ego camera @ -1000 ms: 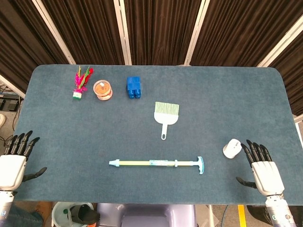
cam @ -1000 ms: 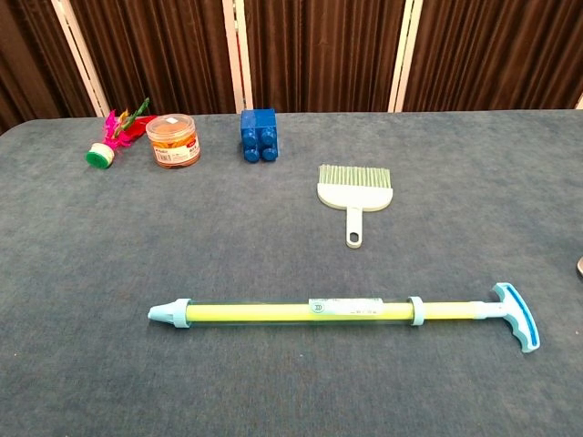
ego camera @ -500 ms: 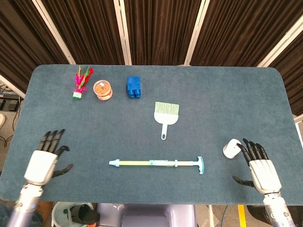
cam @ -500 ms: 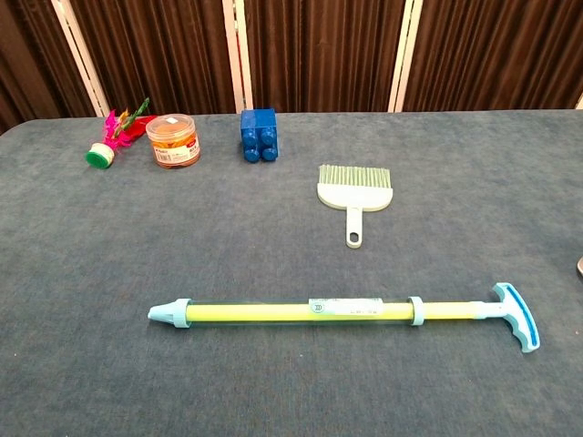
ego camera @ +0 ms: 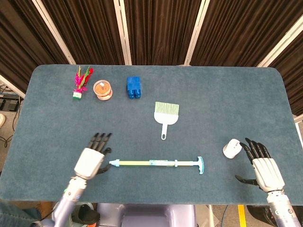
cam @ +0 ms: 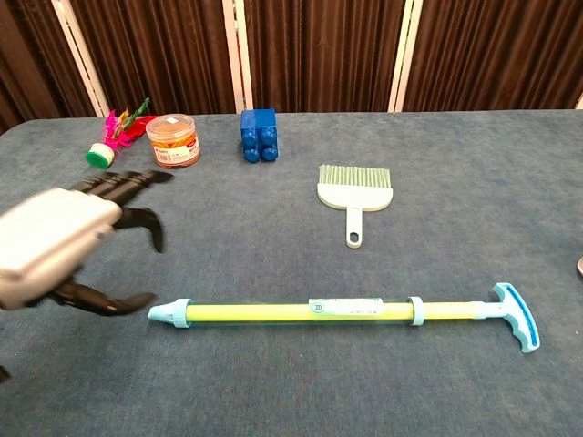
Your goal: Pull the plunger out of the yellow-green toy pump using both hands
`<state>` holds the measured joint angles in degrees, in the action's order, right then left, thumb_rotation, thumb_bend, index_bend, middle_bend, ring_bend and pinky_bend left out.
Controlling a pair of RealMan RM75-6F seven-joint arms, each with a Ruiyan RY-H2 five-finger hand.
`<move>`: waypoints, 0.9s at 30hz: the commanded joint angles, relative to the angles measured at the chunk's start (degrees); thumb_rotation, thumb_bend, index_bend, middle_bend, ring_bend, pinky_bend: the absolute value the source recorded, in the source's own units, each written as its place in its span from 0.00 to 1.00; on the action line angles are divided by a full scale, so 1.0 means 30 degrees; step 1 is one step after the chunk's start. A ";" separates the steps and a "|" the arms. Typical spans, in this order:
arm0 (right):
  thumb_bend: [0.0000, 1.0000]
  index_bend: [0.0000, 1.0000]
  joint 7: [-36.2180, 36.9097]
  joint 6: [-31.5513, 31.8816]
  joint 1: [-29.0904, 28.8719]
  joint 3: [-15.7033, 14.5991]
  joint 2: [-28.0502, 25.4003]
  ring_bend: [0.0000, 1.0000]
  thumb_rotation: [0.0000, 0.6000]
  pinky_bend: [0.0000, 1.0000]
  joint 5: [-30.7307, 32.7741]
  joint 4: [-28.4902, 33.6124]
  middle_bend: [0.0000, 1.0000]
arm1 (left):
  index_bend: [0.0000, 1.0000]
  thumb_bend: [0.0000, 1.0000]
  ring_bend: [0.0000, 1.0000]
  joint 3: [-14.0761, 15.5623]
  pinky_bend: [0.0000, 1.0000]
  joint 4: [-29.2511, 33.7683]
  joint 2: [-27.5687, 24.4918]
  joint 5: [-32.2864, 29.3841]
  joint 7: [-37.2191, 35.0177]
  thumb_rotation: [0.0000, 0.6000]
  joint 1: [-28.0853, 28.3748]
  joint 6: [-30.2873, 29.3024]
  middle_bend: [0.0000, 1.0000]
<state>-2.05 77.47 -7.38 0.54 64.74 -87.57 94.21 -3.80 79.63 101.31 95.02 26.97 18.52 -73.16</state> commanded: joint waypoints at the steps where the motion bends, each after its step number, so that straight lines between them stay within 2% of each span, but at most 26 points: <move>1: 0.02 0.09 -0.0024 -0.0202 -0.0027 -0.0125 -0.0027 0.00 1.00 0.07 0.0031 -0.0063 0.00 | 0.38 0.22 0.00 -0.0089 0.06 -0.1221 0.1518 -0.0148 0.0480 1.00 0.0835 0.0844 0.00; 9: 0.02 0.09 -0.0212 -0.0397 -0.0029 -0.0194 -0.0016 0.00 1.00 0.07 0.0269 -0.0181 0.00 | 0.41 0.22 0.00 0.0136 0.06 -0.3570 0.3799 0.0139 -0.0327 1.00 0.1903 0.1482 0.00; 19: 0.03 0.09 -0.0241 -0.0383 -0.0051 -0.0084 0.0051 0.00 1.00 0.07 0.0479 -0.0261 0.00 | 0.43 0.23 0.00 0.0512 0.06 -0.4583 0.4305 0.0185 -0.0616 1.00 0.2023 0.1169 0.00; 27: 0.02 0.09 -0.0383 -0.0504 -0.0123 -0.0121 0.0180 0.00 1.00 0.07 0.0483 -0.0298 0.00 | 0.53 0.41 0.00 0.0435 0.06 -0.5046 0.4248 -0.0096 -0.0706 1.00 0.2140 0.1065 0.03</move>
<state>-3.15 76.00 -7.73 0.18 65.23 -86.15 93.34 -2.53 64.76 114.01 94.67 25.21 24.82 -69.78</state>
